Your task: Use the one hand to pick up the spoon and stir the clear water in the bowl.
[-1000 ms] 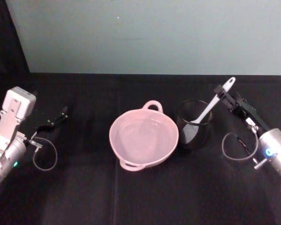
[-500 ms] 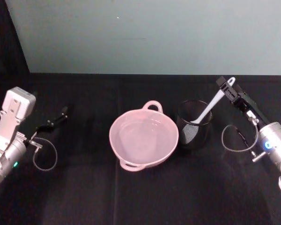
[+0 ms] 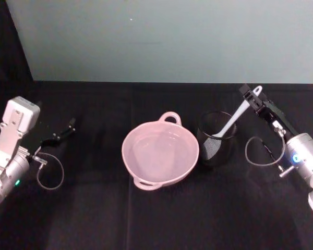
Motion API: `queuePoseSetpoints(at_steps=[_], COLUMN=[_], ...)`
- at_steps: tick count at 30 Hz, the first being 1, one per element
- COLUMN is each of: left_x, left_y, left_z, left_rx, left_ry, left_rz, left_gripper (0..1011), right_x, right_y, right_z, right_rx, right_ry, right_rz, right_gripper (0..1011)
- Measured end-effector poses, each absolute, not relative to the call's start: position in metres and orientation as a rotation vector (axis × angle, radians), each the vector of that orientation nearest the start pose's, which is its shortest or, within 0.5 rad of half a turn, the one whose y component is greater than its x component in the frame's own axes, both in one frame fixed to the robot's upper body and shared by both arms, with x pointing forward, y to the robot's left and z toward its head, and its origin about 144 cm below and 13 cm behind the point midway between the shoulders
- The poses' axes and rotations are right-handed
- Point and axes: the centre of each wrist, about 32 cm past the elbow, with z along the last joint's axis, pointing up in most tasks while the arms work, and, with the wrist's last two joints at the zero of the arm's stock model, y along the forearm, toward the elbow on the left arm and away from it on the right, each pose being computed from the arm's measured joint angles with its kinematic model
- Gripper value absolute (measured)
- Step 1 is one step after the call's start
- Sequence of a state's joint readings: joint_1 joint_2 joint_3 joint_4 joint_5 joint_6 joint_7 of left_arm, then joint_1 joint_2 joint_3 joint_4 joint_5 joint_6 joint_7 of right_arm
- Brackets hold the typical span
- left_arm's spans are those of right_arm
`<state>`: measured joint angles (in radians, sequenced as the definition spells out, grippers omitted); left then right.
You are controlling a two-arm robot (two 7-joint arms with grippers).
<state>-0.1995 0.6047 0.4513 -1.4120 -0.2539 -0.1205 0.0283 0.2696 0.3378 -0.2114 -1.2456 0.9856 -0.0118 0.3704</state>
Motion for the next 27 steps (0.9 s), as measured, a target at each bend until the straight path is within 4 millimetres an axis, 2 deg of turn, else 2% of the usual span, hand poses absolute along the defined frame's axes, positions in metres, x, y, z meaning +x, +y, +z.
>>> queuePoseSetpoints(at_steps=[4, 5, 11, 15, 17, 20, 21, 23, 24, 27], left_x=[0.4886, 0.4886, 0.4886, 0.4886, 0.4886, 0.4886, 0.4886, 0.4886, 0.4886, 0.4886], left_y=[0.3097, 0.3097, 0.3097, 0.3097, 0.3097, 0.3097, 0.3097, 0.3097, 0.3097, 0.3097], left_z=[1.1398, 1.1398, 1.1398, 1.1398, 1.1398, 1.1398, 1.1398, 1.1398, 1.1398, 1.1398], left_rx=[0.304, 0.304, 0.304, 0.304, 0.304, 0.305, 0.304, 0.304, 0.305, 0.304], left_ry=[-0.285, -0.285, -0.285, -0.285, -0.285, -0.285, -0.285, -0.285, -0.285, -0.285], left_rz=[1.248, 1.248, 1.248, 1.248, 1.248, 1.248, 1.248, 1.248, 1.248, 1.248], left_gripper=[1011, 1011, 1011, 1011, 1011, 1011, 1011, 1011, 1011, 1011], right_x=[0.529, 0.529, 0.5275, 0.5269, 0.5268, 0.5268, 0.527, 0.5272, 0.5274, 0.5273], right_y=[-0.2984, -0.2984, -0.2977, -0.2979, -0.2977, -0.2976, -0.2975, -0.2975, -0.2975, -0.2972], right_z=[1.1378, 1.1378, 1.1399, 1.1402, 1.1403, 1.1405, 1.1408, 1.1408, 1.1409, 1.1422], right_rx=[0.454, 0.454, 0.455, 0.455, 0.456, 0.456, 0.457, 0.457, 0.458, 0.456], right_ry=[0.455, 0.455, 0.442, 0.44, 0.439, 0.437, 0.435, 0.434, 0.432, 0.421], right_rz=[-1.121, -1.121, -1.122, -1.123, -1.122, -1.12, -1.118, -1.117, -1.117, -1.116], right_gripper=[811, 811, 600, 503, 397, 336, 274, 242, 177, 110])
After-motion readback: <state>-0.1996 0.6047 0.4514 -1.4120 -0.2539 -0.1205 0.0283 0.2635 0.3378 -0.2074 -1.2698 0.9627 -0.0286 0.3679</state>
